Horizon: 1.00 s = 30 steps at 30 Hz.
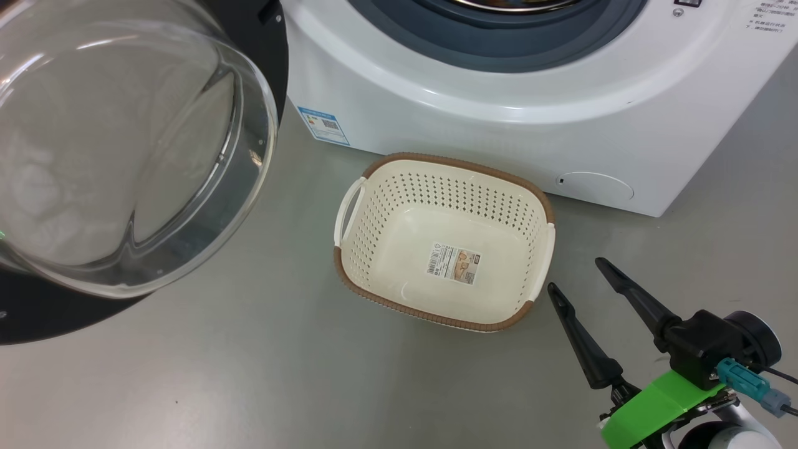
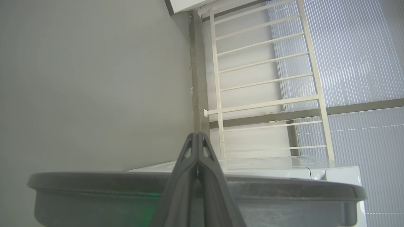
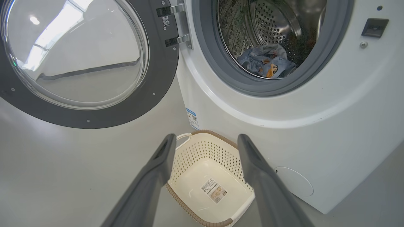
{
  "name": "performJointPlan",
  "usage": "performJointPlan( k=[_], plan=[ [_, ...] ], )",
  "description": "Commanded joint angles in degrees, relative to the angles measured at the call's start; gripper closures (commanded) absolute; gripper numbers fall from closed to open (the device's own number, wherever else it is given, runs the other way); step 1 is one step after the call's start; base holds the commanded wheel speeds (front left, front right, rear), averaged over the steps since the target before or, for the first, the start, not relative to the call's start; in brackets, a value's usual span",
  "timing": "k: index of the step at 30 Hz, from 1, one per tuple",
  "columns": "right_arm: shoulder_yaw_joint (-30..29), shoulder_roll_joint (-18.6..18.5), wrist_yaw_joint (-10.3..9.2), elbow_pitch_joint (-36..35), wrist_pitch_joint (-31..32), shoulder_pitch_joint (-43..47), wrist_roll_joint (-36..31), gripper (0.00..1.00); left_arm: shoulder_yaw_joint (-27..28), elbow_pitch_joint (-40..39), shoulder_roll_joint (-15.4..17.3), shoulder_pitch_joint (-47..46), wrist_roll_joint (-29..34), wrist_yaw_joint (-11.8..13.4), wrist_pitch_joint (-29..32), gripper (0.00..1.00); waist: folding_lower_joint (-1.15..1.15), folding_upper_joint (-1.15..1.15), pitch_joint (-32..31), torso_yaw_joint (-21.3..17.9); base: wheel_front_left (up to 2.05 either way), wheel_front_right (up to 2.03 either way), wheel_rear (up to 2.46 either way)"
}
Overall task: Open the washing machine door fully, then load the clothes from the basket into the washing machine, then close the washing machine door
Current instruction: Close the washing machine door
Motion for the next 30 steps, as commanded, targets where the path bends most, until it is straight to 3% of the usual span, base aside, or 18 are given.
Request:
performJointPlan(
  k=[1,19,30],
  plan=[
    [1.5,0.2,0.09,-1.5,-0.2,-1.7,-0.2,0.0,1.6,-0.8,4.1,-1.5,0.3,-0.9,1.0,1.0,0.0,0.0,0.0,0.0,0.0,0.0,0.0],
    [1.2,1.2,0.09,-1.3,-0.9,-1.6,-0.5,0.0,0.4,-5.5,1.9,2.8,-0.8,-3.6,9.1,1.0,0.0,0.0,-0.9,1.4,0.0,0.0,0.0],
    [0.2,2.7,0.09,-0.7,-2.9,-1.2,-0.9,0.0,0.2,-13.0,0.4,8.7,-1.8,-4.2,13.6,1.0,0.0,0.0,-2.1,1.2,0.0,0.0,0.0]
  ],
)
